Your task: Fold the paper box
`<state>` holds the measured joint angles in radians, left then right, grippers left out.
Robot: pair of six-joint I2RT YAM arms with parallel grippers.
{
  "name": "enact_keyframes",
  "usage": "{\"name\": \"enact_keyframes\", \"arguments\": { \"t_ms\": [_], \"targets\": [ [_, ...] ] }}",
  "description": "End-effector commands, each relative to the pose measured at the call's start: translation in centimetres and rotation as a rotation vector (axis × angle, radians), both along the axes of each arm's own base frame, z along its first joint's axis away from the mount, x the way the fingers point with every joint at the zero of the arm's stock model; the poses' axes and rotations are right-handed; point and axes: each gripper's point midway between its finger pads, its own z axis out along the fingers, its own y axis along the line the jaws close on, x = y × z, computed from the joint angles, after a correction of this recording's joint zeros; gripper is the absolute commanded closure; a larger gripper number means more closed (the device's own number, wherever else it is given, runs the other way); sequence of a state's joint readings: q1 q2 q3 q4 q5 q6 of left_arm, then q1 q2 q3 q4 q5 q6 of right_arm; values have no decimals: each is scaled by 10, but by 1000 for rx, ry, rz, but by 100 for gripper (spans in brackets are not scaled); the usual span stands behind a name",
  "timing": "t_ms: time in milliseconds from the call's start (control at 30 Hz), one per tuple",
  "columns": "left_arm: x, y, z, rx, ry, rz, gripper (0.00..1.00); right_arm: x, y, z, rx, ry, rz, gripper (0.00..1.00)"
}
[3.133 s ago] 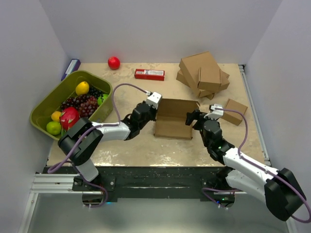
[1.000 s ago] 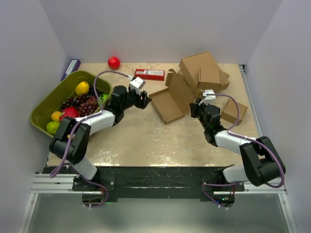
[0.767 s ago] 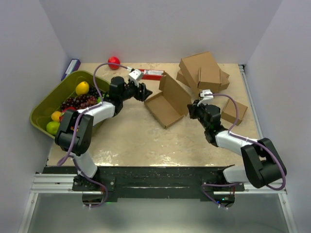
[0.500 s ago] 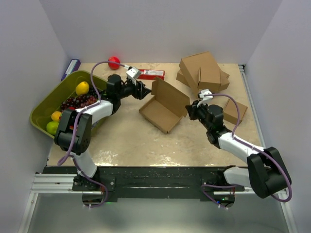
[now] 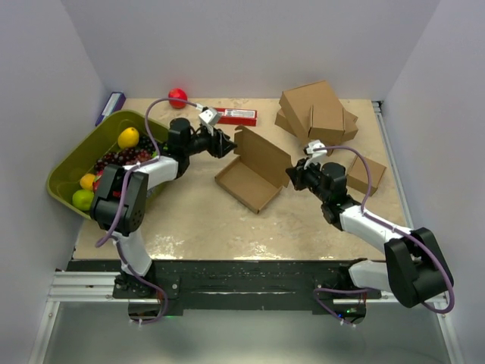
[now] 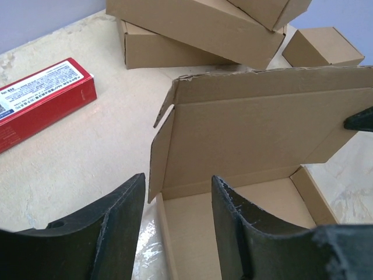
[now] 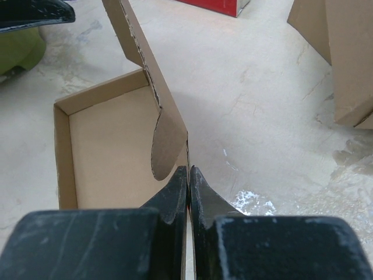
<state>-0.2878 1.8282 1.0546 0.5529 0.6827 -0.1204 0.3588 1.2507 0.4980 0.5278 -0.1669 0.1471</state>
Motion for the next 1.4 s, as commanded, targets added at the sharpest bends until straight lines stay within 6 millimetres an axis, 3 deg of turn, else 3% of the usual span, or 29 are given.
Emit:
{"name": "enact_keyframes", "arguments": {
  "t_ms": [0, 233, 533, 933, 1067, 1367],
  "targets": [
    [16, -2, 14, -20, -52, -1, 46, 8, 9, 27, 19, -73, 41, 100],
    [26, -3, 20, -25, -69, 13, 47, 7, 12, 25, 16, -68, 57, 100],
    [22, -5, 19, -29, -68, -16, 84, 12, 8, 22, 8, -59, 27, 100],
    [15, -12, 16, -45, -62, -33, 98, 28, 6, 27, -18, -74, -20, 100],
    [10, -25, 6, -18, -58, 17, 100, 35, 4, 33, -47, -97, -137, 100],
    [9, -39, 13, -66, -99, 178, 100, 73, -12, 41, -47, -158, -516, 100]
  ]
}}
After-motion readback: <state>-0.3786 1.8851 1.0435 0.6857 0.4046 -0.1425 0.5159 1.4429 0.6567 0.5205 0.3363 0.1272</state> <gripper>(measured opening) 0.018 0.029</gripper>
